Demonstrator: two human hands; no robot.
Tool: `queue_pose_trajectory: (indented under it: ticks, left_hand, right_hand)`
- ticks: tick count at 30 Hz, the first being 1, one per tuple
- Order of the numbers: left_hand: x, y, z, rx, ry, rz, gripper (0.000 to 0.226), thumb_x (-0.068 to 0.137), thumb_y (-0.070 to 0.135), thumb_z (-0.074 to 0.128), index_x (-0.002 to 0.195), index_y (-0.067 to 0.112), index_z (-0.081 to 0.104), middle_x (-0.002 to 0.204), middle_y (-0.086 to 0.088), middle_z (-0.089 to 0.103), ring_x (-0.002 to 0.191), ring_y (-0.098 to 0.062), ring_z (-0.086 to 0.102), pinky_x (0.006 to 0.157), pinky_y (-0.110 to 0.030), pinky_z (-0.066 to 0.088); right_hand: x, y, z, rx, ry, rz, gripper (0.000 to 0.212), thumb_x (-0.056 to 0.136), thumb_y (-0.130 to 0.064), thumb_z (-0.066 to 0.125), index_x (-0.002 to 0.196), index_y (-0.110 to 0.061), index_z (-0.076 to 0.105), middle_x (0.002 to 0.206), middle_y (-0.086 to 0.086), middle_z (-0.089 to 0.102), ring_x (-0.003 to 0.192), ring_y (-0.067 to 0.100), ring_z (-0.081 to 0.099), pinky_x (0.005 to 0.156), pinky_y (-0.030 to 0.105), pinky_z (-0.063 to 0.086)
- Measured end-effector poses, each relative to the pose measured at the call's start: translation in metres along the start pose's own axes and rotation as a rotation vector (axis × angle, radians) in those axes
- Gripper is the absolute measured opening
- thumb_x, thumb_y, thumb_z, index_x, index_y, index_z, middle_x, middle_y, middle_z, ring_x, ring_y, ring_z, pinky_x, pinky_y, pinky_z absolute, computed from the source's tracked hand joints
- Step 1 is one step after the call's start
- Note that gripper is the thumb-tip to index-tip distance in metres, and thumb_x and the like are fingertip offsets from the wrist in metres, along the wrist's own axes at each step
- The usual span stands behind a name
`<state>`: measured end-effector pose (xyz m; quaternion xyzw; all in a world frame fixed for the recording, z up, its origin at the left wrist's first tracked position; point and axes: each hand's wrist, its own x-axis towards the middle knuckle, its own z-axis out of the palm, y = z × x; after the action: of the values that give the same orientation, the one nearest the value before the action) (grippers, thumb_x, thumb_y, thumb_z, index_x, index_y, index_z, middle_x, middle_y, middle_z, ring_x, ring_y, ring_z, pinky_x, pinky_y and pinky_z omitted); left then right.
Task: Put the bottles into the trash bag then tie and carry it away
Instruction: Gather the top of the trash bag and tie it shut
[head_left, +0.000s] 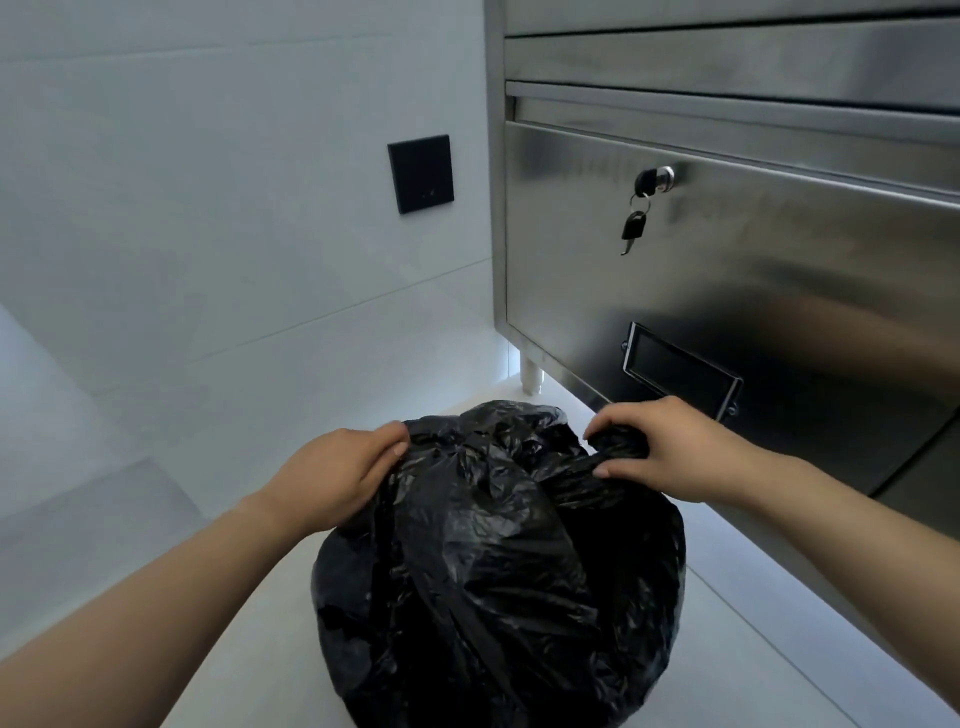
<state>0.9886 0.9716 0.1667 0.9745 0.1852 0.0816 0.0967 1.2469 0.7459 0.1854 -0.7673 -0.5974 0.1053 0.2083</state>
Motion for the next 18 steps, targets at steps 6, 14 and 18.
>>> queue_pose_trajectory:
  ticks: [6,14,18]
  left_hand:
    - [0.016,0.032,-0.003,-0.492,0.236,-0.112,0.017,0.098,0.036,0.038,0.086,0.031,0.049,0.069,0.004,0.056,0.062,-0.009,0.048,0.065,-0.025,0.038]
    - [0.028,0.063,0.004,-0.736,0.251,-0.169,0.025,0.086,0.052,0.040,0.085,0.031,0.053,0.070,0.009,0.054,0.068,-0.013,0.048,0.072,-0.039,0.042]
    - [0.012,0.042,0.011,-0.709,0.223,-0.213,0.016,0.096,0.026,0.047,0.082,0.022,0.053,0.070,0.008,0.055,0.065,-0.008,0.047,0.068,-0.029,0.038]
  right_hand:
    - [0.005,-0.034,0.002,0.599,0.171,-0.008,0.021,0.081,-0.012,0.069,0.100,-0.020,0.064,0.079,-0.020,0.065,0.075,-0.011,0.058,0.073,0.005,0.040]
    - [0.014,-0.048,0.031,0.666,0.484,0.173,0.026,0.069,-0.038,0.076,0.077,-0.025,0.054,0.066,-0.012,0.062,0.062,0.006,0.056,0.067,0.028,0.046]
    - [0.007,-0.026,0.039,0.621,0.514,0.240,0.035,0.069,-0.027,0.079,0.073,-0.018,0.045,0.049,-0.020,0.057,0.044,-0.004,0.046,0.049,0.012,0.035]
